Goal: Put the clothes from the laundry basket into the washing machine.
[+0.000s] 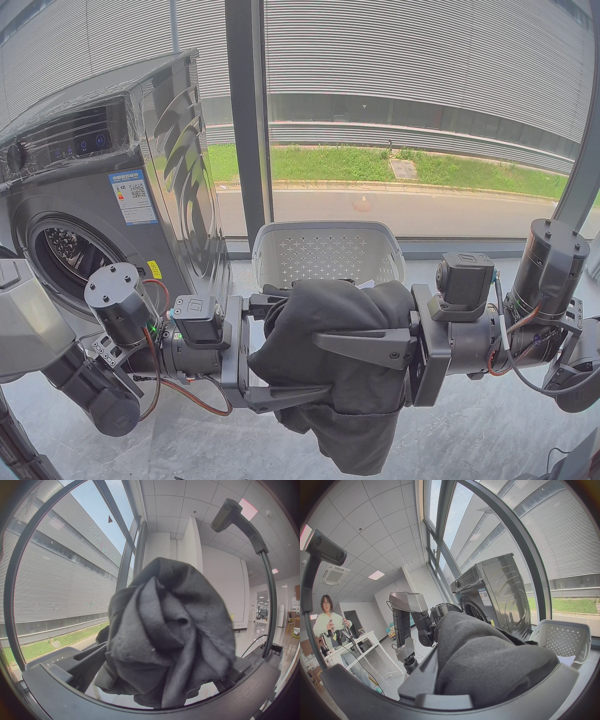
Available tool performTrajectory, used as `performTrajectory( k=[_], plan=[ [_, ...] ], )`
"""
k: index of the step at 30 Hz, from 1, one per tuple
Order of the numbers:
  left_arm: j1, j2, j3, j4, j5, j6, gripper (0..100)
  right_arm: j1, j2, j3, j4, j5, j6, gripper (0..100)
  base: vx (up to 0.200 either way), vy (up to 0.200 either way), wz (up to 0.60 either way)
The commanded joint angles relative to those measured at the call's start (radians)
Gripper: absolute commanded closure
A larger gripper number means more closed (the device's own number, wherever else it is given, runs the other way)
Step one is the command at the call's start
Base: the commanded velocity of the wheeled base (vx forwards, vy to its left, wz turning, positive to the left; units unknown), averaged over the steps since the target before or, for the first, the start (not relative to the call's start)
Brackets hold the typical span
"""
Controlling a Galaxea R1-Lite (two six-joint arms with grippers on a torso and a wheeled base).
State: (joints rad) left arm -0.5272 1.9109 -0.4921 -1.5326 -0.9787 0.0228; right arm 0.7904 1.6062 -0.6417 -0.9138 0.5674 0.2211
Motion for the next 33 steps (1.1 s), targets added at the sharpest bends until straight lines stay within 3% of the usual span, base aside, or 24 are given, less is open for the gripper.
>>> performTrajectory(
  k=[1,13,14,22,23,33],
  plan=[
    [-0.033,0.008,-0.006,-0.001,0.005,-0.003,0,0.015,0.028,-0.027,0.0,0.0,0.001,100,0.0,0.0,0.0],
    [-0.06,0.105,-0.075,0.0,0.063,-0.009,0,0.055,0.07,-0.096,0.0,-0.009,0.037,100,0.0,0.0,0.0],
    [-0.066,0.105,-0.089,-0.003,0.08,-0.021,0,0.055,0.07,-0.095,0.0,-0.011,0.037,100,0.0,0.0,0.0],
    [-0.105,0.103,-0.085,-0.011,0.084,-0.026,0,0.049,0.083,-0.121,0.0,-0.02,0.043,100,0.0,0.0,0.0],
    [-0.105,0.102,-0.079,-0.014,0.084,-0.024,100,0.049,0.081,-0.121,0.0,-0.023,0.043,100,0.0,0.0,0.0],
    [-0.103,0.082,-0.094,-0.014,0.12,-0.046,100,0.049,0.083,-0.121,0.0,-0.024,0.043,100,0.0,0.0,0.0]
  ],
)
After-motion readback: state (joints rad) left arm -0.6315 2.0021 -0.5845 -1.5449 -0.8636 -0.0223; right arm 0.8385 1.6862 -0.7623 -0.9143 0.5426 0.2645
